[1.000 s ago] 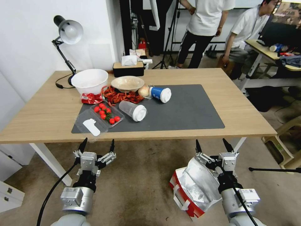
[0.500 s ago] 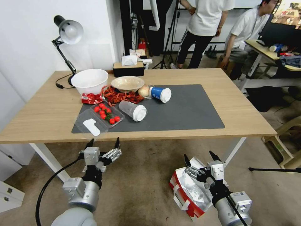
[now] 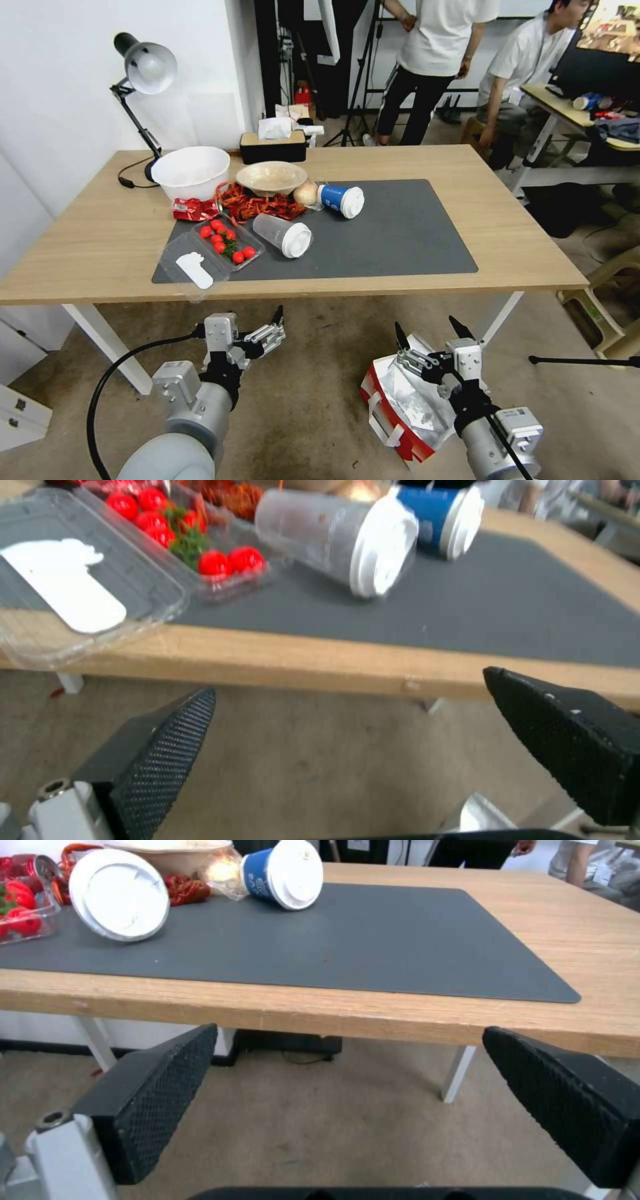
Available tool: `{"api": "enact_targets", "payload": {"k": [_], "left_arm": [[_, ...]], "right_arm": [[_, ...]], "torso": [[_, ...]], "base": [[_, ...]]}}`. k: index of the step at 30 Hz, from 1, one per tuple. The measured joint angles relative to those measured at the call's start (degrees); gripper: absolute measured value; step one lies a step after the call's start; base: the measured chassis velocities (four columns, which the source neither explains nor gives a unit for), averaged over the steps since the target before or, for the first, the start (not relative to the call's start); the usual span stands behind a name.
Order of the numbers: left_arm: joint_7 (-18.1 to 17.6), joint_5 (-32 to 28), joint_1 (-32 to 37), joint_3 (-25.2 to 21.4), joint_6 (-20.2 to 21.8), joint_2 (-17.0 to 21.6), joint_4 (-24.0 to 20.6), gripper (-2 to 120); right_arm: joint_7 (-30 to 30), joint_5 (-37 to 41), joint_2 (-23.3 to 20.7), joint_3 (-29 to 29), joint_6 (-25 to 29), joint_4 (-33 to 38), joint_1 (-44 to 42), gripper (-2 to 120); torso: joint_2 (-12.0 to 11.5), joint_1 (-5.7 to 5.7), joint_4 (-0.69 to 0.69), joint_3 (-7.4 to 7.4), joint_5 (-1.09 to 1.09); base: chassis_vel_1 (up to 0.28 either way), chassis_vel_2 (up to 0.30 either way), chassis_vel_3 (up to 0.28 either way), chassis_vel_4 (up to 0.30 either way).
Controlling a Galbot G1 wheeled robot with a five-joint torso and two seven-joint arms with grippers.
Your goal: Pick up the food delivery bag from the floor and place it on the table.
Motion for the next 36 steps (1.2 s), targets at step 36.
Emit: {"api": "enact_targets", "payload": {"k": [36], "left_arm": [[-0.51,0.57,3.03,-0.85,-7.7,-0.57,0.37,100]], "right_arm": [[0.72,0.04,-0.09,0.2,0.56,0.38,0.07,100]], "torso": [[-9.46,-4.17,-0.01,-5.28,0.0]], "base": [[0.0,0.0,0.0,0.0]]}}
